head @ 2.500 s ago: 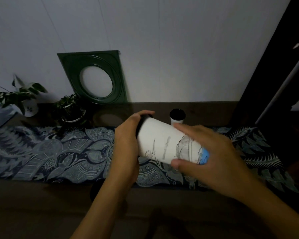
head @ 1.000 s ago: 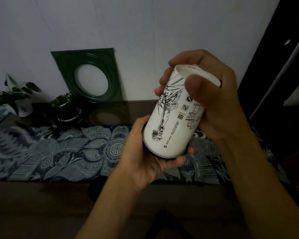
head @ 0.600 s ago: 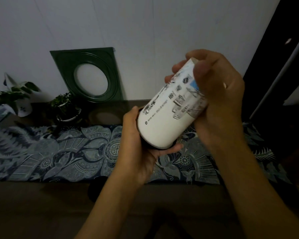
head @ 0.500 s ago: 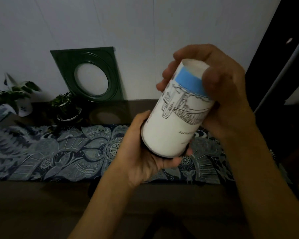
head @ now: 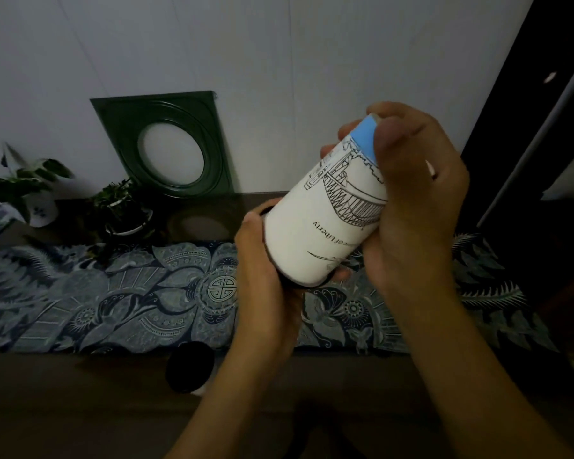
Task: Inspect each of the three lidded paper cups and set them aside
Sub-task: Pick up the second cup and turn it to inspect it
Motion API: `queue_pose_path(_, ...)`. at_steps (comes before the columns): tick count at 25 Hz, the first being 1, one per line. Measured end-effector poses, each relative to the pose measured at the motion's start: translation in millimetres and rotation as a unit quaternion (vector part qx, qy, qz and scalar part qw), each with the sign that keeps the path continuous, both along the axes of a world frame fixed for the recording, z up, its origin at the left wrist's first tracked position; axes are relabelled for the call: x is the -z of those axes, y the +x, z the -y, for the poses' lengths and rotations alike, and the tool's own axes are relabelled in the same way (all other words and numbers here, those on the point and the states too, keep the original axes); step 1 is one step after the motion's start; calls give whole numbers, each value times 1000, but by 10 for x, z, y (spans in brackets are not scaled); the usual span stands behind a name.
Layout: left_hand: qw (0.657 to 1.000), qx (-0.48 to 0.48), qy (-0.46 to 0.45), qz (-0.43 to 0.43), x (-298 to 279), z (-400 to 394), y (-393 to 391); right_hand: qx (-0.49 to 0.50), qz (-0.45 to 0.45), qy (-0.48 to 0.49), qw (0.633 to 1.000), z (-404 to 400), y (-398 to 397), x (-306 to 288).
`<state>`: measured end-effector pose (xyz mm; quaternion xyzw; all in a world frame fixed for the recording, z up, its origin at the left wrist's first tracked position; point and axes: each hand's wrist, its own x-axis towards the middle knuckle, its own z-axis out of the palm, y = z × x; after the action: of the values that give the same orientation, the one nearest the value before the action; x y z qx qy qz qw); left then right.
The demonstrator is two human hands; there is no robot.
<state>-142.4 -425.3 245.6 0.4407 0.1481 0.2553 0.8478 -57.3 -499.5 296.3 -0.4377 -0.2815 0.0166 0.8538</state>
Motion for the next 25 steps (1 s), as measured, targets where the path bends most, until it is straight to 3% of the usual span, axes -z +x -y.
queue_pose_path(3, 986, 135, -73, -68, -32, -95, -32, -67, 75, -56, 993, 100, 114, -36)
queue_pose_path(6, 939, 301, -127, -106, -111, -147, -76, -200, 159, -86, 963, 172, 240, -152)
queue_pose_path(8, 930, 326, -136, -104, -117, -150, -75, -230, 166, -86, 955, 157, 257, -173)
queue_pose_path(10, 944, 284, -134, -104, -109, -128, -50, -203, 152, -71, 965, 127, 215, -153)
queue_pose_path(14, 993, 87, -66, -51, -19, -27, -18, -90, 62, -8, 994, 65, 75, -49)
queue_pose_path(17, 1000, -14, -5, -3, 42, 41, 3, -10, -11, -2, 1000, 32, 9, 29)
queue_pose_path(19, 997, 56, -52, -17, 51, -4, -8, -6, 10, -42, 999, 56, 34, 37)
queue_pose_path(23, 940, 313, -122, -64, 2, -117, -63, -209, 133, -44, 968, 191, 142, -67)
queue_pose_path(25, 917, 376, -126, -50, -6, -143, -66, -252, 149, -47, 955, 196, 160, -81)
